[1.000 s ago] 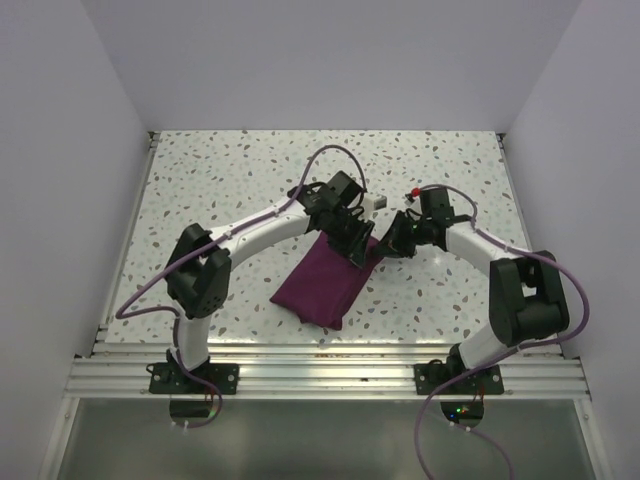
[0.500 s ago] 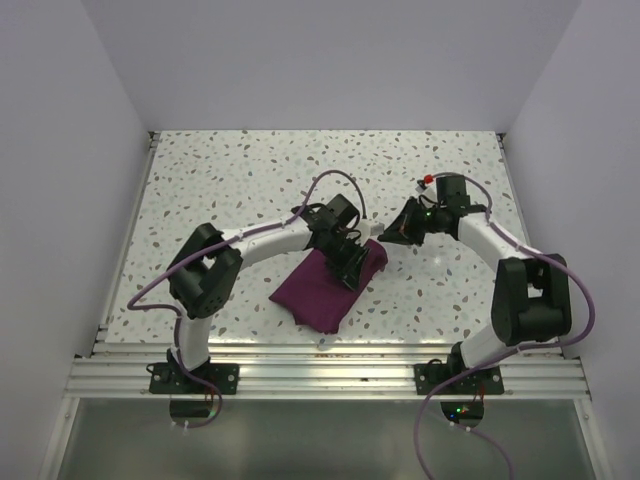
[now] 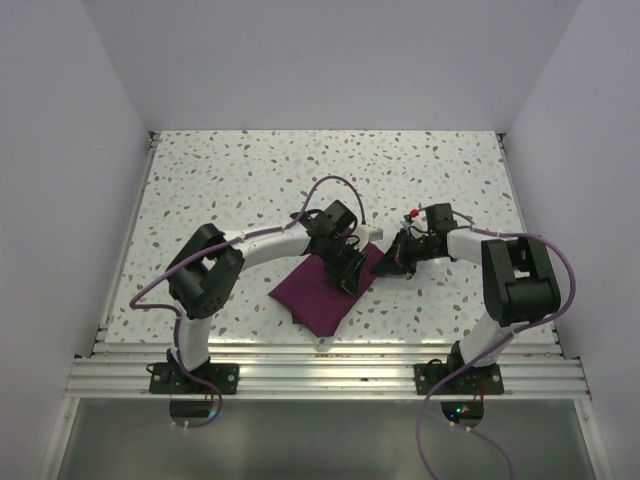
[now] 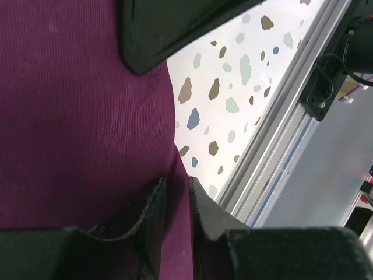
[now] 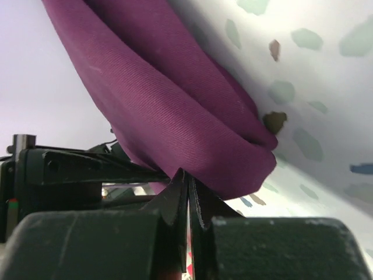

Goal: Prepare the surgical pack

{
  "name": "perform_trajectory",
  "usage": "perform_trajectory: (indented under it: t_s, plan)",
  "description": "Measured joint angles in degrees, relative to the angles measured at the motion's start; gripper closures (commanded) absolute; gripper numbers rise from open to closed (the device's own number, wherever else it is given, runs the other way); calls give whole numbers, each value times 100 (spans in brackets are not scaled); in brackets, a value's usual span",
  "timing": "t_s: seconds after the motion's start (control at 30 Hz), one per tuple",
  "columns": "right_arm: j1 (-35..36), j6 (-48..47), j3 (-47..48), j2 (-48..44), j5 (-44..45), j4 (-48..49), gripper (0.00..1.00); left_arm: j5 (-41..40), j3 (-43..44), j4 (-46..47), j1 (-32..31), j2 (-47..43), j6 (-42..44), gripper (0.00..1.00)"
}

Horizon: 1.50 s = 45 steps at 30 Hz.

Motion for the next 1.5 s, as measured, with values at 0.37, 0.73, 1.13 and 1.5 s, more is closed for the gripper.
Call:
perform_trajectory:
  t_s: [0.37, 0.73, 1.13, 1.5]
  plan:
    - [-103, -337, 48, -52, -11, -184, 100, 144, -782, 70, -31, -804, 17, 76]
    - [-131, -258, -81, 44, -35, 0, 100, 785, -1469, 282, -79, -916, 166, 81]
    - [-151, -157, -17, 221, -129, -9, 100, 1370, -1410, 125, 157, -42, 284, 84]
    - [-146, -170, -63, 275, 280, -20, 100, 608, -710, -590, 1113, 216, 761, 82]
